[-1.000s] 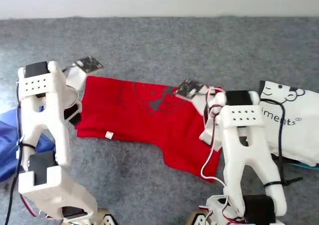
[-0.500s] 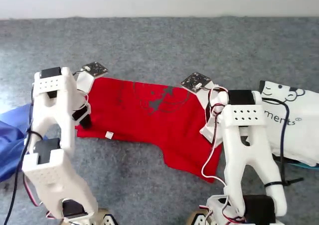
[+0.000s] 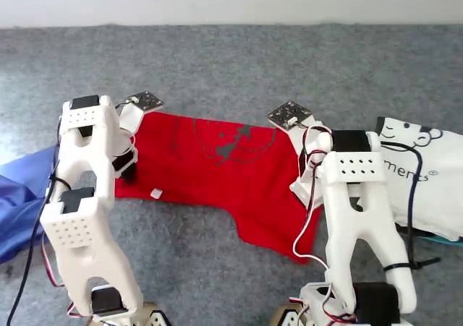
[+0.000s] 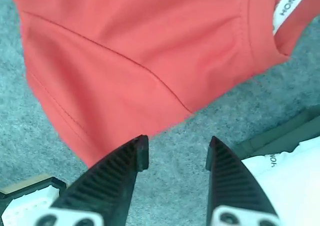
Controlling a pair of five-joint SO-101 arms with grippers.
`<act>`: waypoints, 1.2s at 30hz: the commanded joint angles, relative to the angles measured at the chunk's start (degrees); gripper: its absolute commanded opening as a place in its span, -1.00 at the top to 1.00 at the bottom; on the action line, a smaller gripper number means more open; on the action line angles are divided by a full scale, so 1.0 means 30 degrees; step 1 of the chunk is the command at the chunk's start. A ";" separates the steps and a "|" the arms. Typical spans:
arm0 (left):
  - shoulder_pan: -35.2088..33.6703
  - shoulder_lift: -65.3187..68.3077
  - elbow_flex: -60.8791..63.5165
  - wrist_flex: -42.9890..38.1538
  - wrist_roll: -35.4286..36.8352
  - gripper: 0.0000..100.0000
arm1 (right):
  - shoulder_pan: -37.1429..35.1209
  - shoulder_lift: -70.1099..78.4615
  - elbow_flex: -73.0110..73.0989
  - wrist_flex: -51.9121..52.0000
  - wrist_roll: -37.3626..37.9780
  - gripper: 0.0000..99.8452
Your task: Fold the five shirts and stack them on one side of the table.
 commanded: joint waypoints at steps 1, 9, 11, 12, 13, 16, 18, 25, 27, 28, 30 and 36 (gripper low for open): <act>0.0410 0.0088 -0.0747 0.0088 0.0147 0.97 | 0.0132 -0.0601 -0.0733 -0.0249 -0.0117 0.60; 0.0850 -0.2022 -0.0806 0.1553 0.0176 0.97 | 0.0132 -0.0601 -0.0733 -0.0249 -0.0059 0.60; 0.0879 -0.2813 -0.0777 0.2110 0.0176 0.97 | 0.0132 -0.0601 -0.0733 -0.0249 -0.0059 0.60; 0.0879 -0.3048 -0.0777 0.2491 0.0176 0.97 | 0.0132 -0.0601 -0.0733 -0.0249 -0.0059 0.60; 0.0967 -0.3282 -0.0689 0.2872 0.0147 0.97 | 0.0132 -0.0601 -0.0733 -0.0249 -0.0059 0.60; 0.1026 -0.3370 -0.0659 0.3927 0.0117 0.97 | 0.0132 -0.0601 -0.0733 -0.0249 -0.0059 0.60; 0.1026 -0.3282 -0.0630 0.4132 0.0117 0.97 | 0.0132 -0.0601 -0.0733 -0.0278 -0.0059 0.60; 0.0938 -0.2286 0.0718 0.4015 0.0059 0.97 | 0.0132 -0.0601 -0.0733 -0.0278 -0.0117 0.60; 0.0938 -0.2022 0.0718 0.3985 0.0059 0.97 | 0.0132 -0.0601 -0.0733 -0.0278 -0.0147 0.60; 0.0938 -0.1963 0.0601 0.3985 0.0117 0.97 | 0.0132 -0.0601 -0.0733 -0.0278 -0.0147 0.60; 0.0938 -0.2022 0.0542 0.3722 0.0176 0.97 | 0.0132 -0.0601 -0.0733 -0.0278 -0.0147 0.60; 0.0938 -0.3018 -0.1011 0.3810 0.1524 0.78 | 0.0161 -0.0601 -0.0791 -0.0659 -0.0205 0.60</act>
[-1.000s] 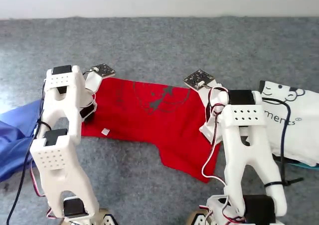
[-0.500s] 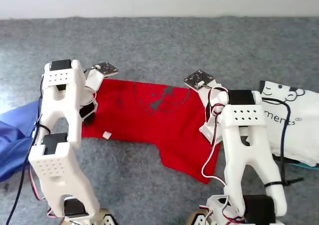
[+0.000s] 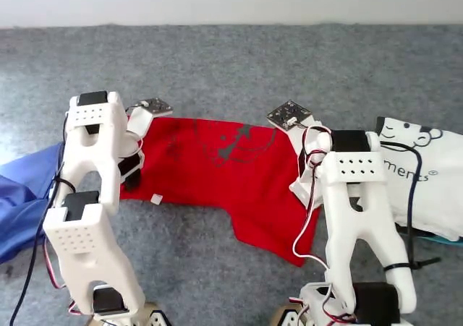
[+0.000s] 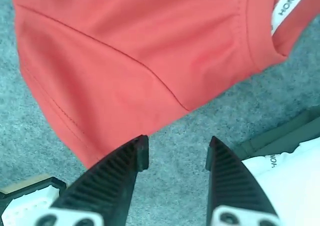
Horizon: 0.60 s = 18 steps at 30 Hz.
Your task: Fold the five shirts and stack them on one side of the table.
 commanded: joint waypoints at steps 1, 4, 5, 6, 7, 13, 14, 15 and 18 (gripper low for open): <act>0.0117 -0.1670 -0.1744 0.0322 0.0967 0.76 | 0.0396 -0.0601 -0.0821 -0.0864 -0.0352 0.60; 0.0557 -0.3018 -0.3121 0.0879 0.1934 0.72 | 0.0982 -0.0601 -0.0821 -0.2505 -0.1465 0.60; 0.0703 -0.3487 -0.3443 0.0908 0.2344 0.71 | 0.1187 -0.0601 -0.0821 -0.3062 -0.1905 0.60; 0.0762 -0.4044 -0.3619 0.0908 0.2755 0.70 | 0.1363 -0.0601 -0.0821 -0.3590 -0.2344 0.60; 0.0821 -0.4630 -0.3678 0.0908 0.3048 0.68 | 0.1480 -0.0571 -0.0821 -0.4147 -0.2755 0.60; 0.0938 -0.6828 -0.3121 0.0908 0.3165 0.65 | 0.1509 -0.0015 -0.0850 -0.6462 -0.3458 0.60; 0.0850 -0.6974 -0.2799 0.0908 0.3136 0.65 | 0.1480 0.0308 -0.0879 -0.6491 -0.3458 0.60; 0.0821 -0.7062 -0.2418 0.0908 0.3136 0.65 | 0.1480 0.0630 -0.0879 -0.6491 -0.3487 0.60; 0.0527 -0.7004 -0.1890 0.0850 0.3165 0.65 | 0.1568 0.1656 -0.0938 -0.6462 -0.3546 0.60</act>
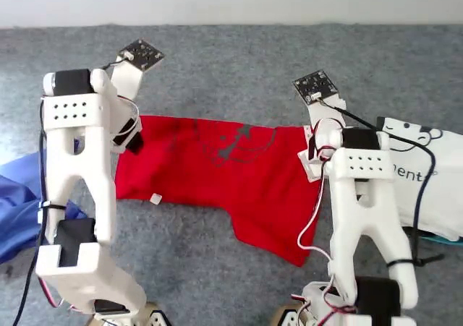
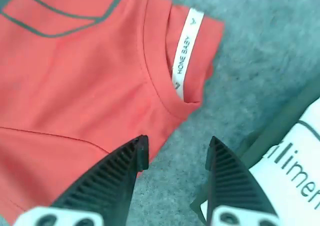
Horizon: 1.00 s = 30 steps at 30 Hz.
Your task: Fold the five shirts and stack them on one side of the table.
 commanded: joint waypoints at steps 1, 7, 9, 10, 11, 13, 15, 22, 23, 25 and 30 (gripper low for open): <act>-0.0322 -0.0821 0.0103 -0.0029 0.0205 0.65 | 0.0161 0.0747 -0.0821 -0.0366 -0.0205 0.60; -0.0264 0.1026 0.0015 -0.4864 0.4952 0.69 | 0.0190 0.3209 -0.2842 -0.2476 -0.0557 0.65; -0.0264 0.1993 -0.0015 -0.6505 0.5890 0.77 | 0.0190 0.4498 -0.4396 -0.3062 -0.1319 0.78; -0.0264 0.2520 -0.0015 -0.7121 0.6183 0.81 | 0.0190 0.5231 -0.5304 -0.3150 -0.1524 0.85; -0.0234 0.3048 -0.0015 -0.7619 0.6418 0.86 | 0.0190 0.6051 -0.6271 -0.3150 -0.1612 0.91; -0.0117 0.4073 -0.0044 -0.8557 0.6886 0.94 | 0.0132 0.7810 -0.8234 -0.3033 -0.1670 0.99; -0.0029 0.4952 -0.0044 -0.9201 0.7179 0.97 | 0.0103 0.9509 -0.9846 -0.3033 -0.1700 0.97; 0.0352 0.7179 -0.2271 -0.9524 0.7648 0.97 | -0.0366 1.4110 -1.3216 -0.3004 -0.1582 0.97; 0.0381 0.7560 -0.2740 -0.9553 0.7648 0.97 | -0.0425 1.4608 -1.3451 -0.3004 -0.1553 0.97; 0.0410 0.8674 -0.3766 -0.9553 0.7648 0.97 | -0.0484 1.5487 -1.3919 -0.3004 -0.1553 0.97; 0.0264 1.2073 -0.7399 -0.7179 0.7502 0.97 | -0.0103 1.7187 -1.4828 -0.3004 -0.1553 0.97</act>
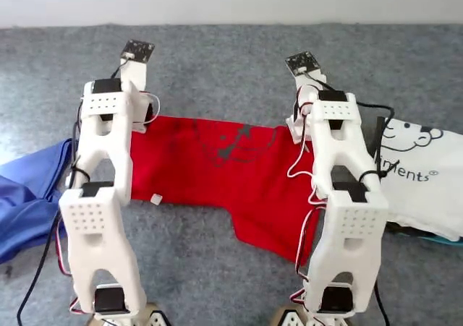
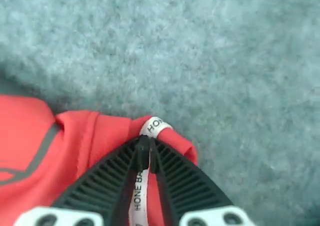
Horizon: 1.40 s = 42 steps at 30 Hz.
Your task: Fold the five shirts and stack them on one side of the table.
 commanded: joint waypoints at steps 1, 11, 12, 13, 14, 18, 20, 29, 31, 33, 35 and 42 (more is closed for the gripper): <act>-0.0088 0.1670 -0.3531 0.2256 0.0000 0.97 | 0.0425 0.0337 -0.1026 -0.0220 -0.0059 0.97; -0.1905 0.7150 -1.3758 0.8469 -0.0821 0.97 | 0.2476 0.0366 -0.1084 0.0835 -0.0059 0.97; -0.1963 0.7473 -1.4755 0.8938 -0.0821 0.97 | 0.2623 0.0366 -0.1084 0.0952 -0.0059 0.97; -0.2022 0.7678 -1.5487 0.9026 -0.0791 0.97 | 0.2711 0.0366 -0.1084 0.1011 -0.0059 0.97; -0.2081 0.7707 -1.5956 0.9026 -0.0733 0.97 | 0.2769 0.0337 -0.1084 0.1099 -0.0059 0.97; -0.1846 0.6769 -1.6396 0.9026 -0.0762 0.97 | 0.2828 -0.0396 -0.1407 0.1568 -0.0059 0.97; -0.1612 0.5978 -1.6337 0.9026 -0.0703 0.97 | 0.2681 -0.0952 -0.1758 0.1890 -0.0059 0.97; -0.1260 0.2637 -1.6337 0.9026 -0.0645 0.97 | 0.1597 -0.3267 -0.3516 0.4264 -0.0059 0.97; -0.0996 0.2462 -1.6220 0.9026 -0.0645 0.97 | 0.1040 -0.3678 -0.3516 0.4703 -0.0059 0.97; -0.0586 0.2462 -1.5429 0.9026 -0.0645 0.97 | 0.0454 -0.3766 -0.3487 0.4879 -0.0059 0.97; 0.0117 0.2491 -1.3993 0.8938 -0.0674 0.97 | -0.0103 -0.3326 -0.3487 0.4850 -0.0059 0.97; 0.0996 0.2491 -0.8601 0.5304 -0.0674 0.97 | -0.0571 -0.0278 -0.3546 0.3473 -0.0059 0.97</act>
